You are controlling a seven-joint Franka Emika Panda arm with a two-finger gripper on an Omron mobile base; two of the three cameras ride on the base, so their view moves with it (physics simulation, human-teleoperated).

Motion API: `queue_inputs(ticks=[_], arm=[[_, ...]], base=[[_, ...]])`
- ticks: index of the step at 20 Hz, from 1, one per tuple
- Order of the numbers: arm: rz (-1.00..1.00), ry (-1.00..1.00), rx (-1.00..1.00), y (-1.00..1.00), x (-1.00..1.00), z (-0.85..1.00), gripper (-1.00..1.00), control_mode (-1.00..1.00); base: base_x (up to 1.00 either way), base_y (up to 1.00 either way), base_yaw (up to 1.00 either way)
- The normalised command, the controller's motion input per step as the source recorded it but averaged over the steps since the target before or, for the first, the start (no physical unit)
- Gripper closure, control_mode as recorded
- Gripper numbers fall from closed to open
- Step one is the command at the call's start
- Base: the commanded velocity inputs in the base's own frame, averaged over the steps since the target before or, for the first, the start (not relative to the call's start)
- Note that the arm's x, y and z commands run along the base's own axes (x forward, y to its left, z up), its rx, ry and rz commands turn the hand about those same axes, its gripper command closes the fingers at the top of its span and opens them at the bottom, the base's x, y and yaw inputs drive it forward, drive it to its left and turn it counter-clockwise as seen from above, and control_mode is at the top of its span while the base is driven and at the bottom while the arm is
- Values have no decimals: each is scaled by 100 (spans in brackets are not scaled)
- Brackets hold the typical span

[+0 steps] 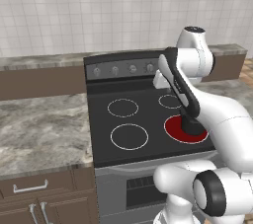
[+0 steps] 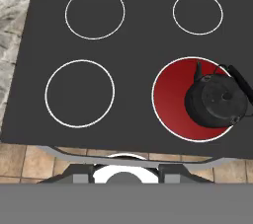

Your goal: Lower the heat of the kettle.

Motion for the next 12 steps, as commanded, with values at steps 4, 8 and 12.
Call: queue_inputs(ticks=[4, 8, 12], arm=[[0, -1, 0, 0, 0, 0, -100, -100], [3, -5, 0, -22, 13, -3, -100, -100], [9, -28, 0, -73, 22, 7, -100, -100]], base=[[0, 0, 0], [0, 0, 0], [0, 0, 0]])
